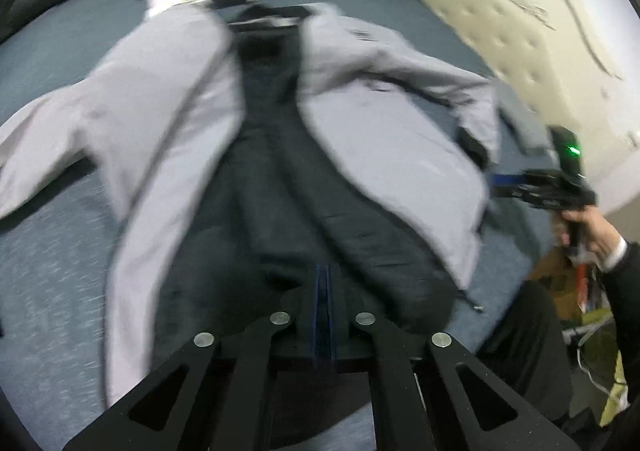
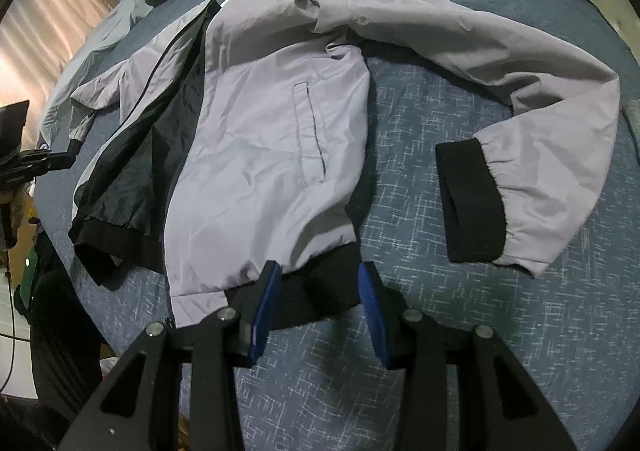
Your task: Fold clothes
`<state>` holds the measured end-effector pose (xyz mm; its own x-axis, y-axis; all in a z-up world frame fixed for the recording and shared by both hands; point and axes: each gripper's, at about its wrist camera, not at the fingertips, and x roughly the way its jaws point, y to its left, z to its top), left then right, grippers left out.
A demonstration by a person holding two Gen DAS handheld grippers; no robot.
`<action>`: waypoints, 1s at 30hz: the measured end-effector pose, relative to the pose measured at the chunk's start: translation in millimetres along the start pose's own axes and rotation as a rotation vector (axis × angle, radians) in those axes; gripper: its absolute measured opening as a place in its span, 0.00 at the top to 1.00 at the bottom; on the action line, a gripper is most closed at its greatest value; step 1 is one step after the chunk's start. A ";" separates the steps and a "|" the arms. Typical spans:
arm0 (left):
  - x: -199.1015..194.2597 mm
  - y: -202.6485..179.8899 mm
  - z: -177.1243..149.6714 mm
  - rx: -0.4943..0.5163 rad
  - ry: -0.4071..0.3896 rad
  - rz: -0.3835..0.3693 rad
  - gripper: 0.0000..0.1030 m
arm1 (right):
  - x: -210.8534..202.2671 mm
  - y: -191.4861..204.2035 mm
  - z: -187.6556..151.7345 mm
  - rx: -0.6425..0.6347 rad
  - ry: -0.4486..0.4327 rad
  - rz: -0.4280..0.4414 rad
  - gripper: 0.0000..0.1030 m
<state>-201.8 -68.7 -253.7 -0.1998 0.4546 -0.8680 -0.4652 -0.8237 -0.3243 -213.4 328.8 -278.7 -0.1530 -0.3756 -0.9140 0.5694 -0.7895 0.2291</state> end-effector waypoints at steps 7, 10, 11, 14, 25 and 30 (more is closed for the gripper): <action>-6.5 80.8 -16.5 -0.168 -0.010 0.077 0.53 | 10.0 -2.8 -2.2 0.017 0.018 -0.009 0.60; -0.5 99.5 -25.3 -0.192 0.002 0.100 0.43 | 12.2 -1.9 -2.8 0.017 0.024 -0.011 0.60; 1.1 104.9 -28.3 -0.202 0.003 0.103 0.41 | 12.2 -1.1 -2.8 0.013 0.026 -0.012 0.60; 6.1 118.3 -36.9 -0.231 0.009 0.099 0.39 | 12.4 1.1 -2.4 0.002 0.029 -0.015 0.60; 23.7 111.1 -45.5 -0.184 0.073 0.108 0.93 | 16.5 3.6 -3.5 -0.002 0.039 -0.019 0.60; 9.3 93.6 -38.0 -0.163 0.024 0.063 0.95 | 16.6 -0.8 -8.2 0.014 0.038 -0.021 0.60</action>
<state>-214.5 -154.4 -306.5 -0.2027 0.3934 -0.8967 -0.3061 -0.8953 -0.3236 -209.8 327.1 -296.9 -0.1335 -0.3403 -0.9308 0.5548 -0.8039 0.2143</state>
